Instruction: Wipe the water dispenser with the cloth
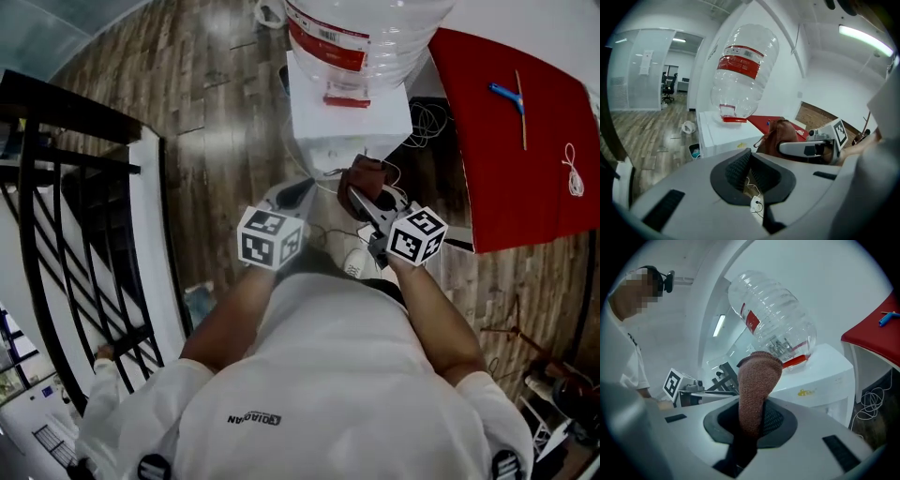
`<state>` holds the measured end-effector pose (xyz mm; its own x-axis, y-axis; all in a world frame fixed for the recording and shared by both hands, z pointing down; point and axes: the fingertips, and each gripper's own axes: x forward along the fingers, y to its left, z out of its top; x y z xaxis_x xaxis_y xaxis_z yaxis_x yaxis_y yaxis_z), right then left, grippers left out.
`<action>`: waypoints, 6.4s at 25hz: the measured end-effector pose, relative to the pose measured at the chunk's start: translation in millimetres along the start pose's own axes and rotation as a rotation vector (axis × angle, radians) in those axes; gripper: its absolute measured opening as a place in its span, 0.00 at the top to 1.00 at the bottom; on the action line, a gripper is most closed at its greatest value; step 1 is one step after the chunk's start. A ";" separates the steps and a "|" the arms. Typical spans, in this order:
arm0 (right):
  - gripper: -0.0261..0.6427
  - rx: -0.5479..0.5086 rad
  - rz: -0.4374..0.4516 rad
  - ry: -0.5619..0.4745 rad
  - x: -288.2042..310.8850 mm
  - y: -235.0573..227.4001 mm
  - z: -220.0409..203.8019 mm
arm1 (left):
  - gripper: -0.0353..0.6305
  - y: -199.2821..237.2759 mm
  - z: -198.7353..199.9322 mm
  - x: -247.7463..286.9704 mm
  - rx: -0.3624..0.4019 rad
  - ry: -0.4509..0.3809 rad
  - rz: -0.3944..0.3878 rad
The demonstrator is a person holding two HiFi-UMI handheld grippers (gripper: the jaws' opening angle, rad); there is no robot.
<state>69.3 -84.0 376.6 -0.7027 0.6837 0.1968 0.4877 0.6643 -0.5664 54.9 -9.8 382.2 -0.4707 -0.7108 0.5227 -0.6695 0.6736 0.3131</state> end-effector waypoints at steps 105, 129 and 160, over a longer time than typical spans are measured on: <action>0.87 0.161 -0.374 -0.060 -82.0 -213.2 63.8 | 0.96 -39.6 10.4 30.7 0.113 0.155 -0.113; 0.87 0.324 -0.047 0.326 17.4 -336.1 -6.0 | 0.96 -74.8 48.0 185.4 -0.025 0.259 0.125; 0.87 0.496 -0.348 0.455 63.8 -503.6 -195.8 | 0.96 -62.8 -35.8 242.0 -0.018 0.479 0.087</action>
<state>-119.7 -315.9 831.1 -0.4382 0.5881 0.6798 -0.0894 0.7241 -0.6839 3.6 -216.9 517.4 -0.2039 -0.4815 0.8524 -0.6273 0.7328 0.2638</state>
